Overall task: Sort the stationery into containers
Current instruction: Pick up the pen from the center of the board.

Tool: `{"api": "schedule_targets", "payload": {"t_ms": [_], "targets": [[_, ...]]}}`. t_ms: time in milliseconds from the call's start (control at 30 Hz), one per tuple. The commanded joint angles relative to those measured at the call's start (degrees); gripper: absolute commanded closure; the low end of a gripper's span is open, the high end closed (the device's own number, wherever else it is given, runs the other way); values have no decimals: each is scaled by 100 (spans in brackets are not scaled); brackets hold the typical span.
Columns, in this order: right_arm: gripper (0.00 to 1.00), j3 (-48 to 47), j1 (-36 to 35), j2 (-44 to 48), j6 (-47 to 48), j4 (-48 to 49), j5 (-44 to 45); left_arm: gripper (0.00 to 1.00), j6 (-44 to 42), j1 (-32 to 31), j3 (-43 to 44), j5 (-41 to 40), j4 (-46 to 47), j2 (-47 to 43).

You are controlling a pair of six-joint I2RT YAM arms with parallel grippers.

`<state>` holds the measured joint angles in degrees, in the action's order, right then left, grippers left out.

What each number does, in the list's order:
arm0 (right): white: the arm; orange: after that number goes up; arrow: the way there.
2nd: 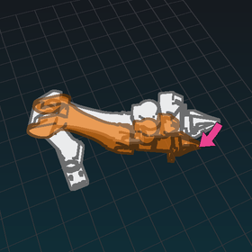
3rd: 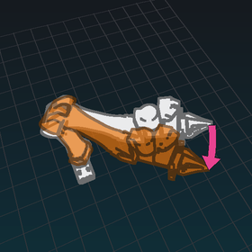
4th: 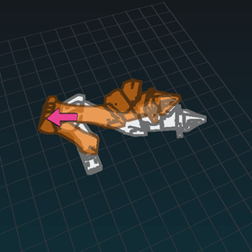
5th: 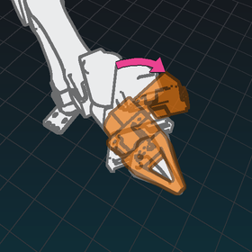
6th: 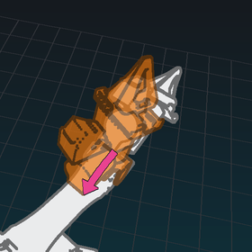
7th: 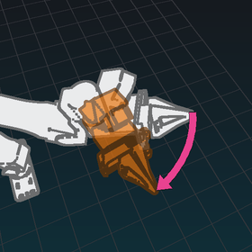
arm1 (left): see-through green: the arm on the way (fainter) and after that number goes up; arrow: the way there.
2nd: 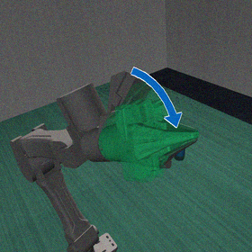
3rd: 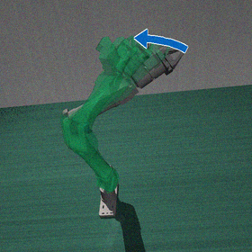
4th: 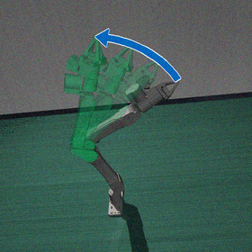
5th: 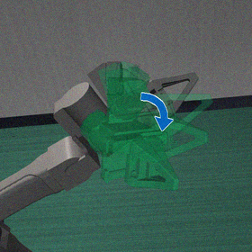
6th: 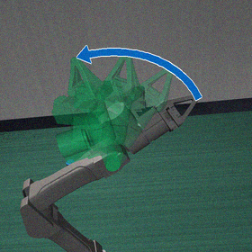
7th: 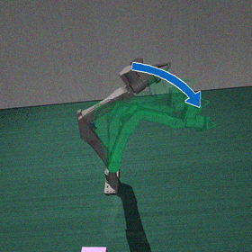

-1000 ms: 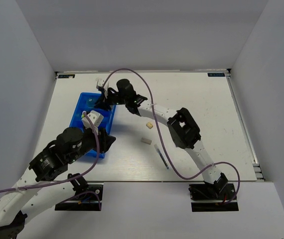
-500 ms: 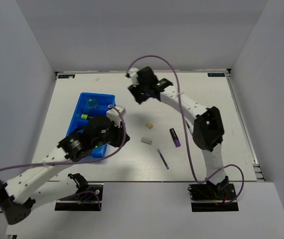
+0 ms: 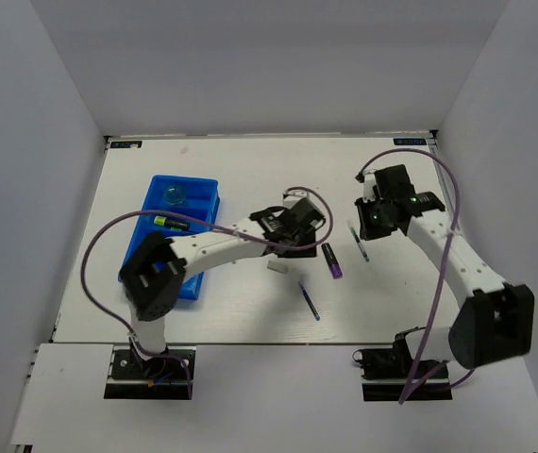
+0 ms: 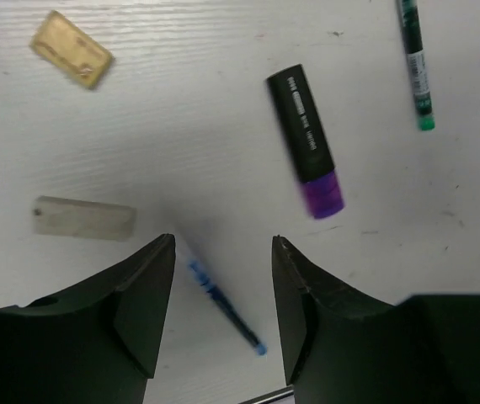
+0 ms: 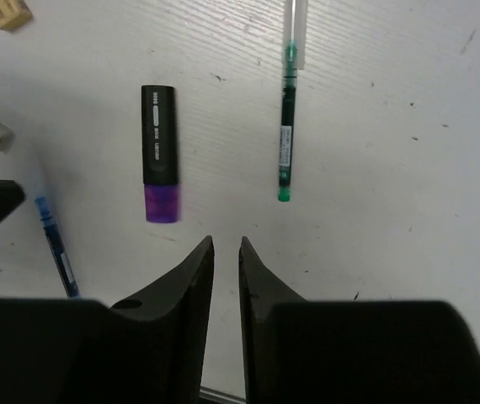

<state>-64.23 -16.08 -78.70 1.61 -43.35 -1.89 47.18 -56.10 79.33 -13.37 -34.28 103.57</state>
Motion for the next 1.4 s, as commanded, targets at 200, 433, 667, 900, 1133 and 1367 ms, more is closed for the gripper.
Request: {"api": "schedule_targets", "payload": {"t_ms": [200,433,667,900,1133,1367], "targets": [[78,735,605,776,-310,810,400,38,1698,-297,2024,-219,-1063,1464],[78,973,1018,1198,-336,1022,251,35,1944,-358,2552,-123,-870,2079],[78,1052,1300,1313,-345,1048,-188,35,2111,-393,3184,-61,-1018,2676],[78,1105,1537,1462,-389,1083,-461,36,2287,-393,3554,132,-1660,3116],[78,1141,1871,1559,-459,1075,-760,40,2375,-376,4020,624,-2371,3538],[78,1167,2082,1744,-521,1083,-1015,41,2120,-253,4029,757,-3268,3452]]}}
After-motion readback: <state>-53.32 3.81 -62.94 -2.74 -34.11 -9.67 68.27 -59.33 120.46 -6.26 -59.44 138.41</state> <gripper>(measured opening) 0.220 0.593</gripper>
